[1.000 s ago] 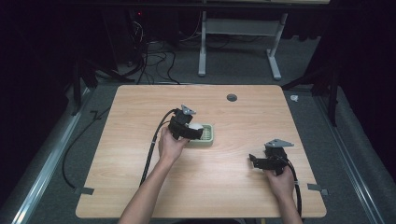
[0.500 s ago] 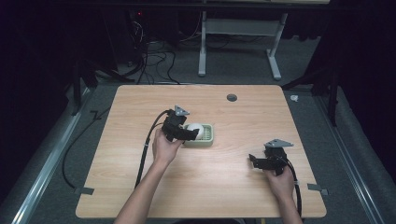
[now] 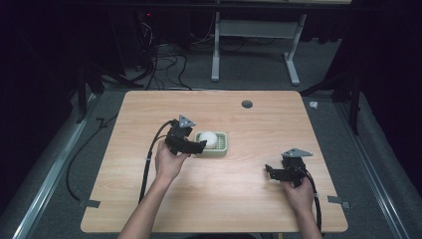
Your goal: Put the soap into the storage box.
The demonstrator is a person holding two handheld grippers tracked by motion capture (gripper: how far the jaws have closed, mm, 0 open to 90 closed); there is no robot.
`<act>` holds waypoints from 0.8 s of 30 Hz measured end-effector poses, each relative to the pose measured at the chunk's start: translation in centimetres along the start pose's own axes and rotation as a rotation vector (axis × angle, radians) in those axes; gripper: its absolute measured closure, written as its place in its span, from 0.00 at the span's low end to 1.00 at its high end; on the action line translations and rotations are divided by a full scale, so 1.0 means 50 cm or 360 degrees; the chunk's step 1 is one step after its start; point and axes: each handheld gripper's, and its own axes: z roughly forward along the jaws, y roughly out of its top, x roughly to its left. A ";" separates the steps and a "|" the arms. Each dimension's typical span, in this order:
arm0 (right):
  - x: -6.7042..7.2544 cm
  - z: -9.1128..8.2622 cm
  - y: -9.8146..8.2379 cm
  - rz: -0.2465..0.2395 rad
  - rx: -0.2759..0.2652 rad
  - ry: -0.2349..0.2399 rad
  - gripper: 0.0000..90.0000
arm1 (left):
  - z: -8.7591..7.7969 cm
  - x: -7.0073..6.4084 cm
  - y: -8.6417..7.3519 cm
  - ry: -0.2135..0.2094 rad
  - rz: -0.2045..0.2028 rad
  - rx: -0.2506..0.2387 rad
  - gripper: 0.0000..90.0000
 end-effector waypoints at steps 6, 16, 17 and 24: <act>0.000 0.000 0.000 -0.0001 0.0000 0.0001 0.22 | -0.018 0.001 -0.009 0.0001 -0.0003 -0.0008 0.23; 0.000 0.000 0.000 0.0000 0.0001 0.0001 0.22 | -0.045 0.011 -0.034 -0.0016 -0.0028 -0.0054 0.23; 0.000 0.000 0.000 0.0000 0.0000 0.0001 0.22 | -0.049 0.012 -0.038 -0.0013 -0.0034 -0.0063 0.23; 0.000 0.000 0.000 0.0003 0.0002 0.0001 0.22 | -0.061 0.017 -0.050 -0.0008 -0.0058 -0.0072 0.23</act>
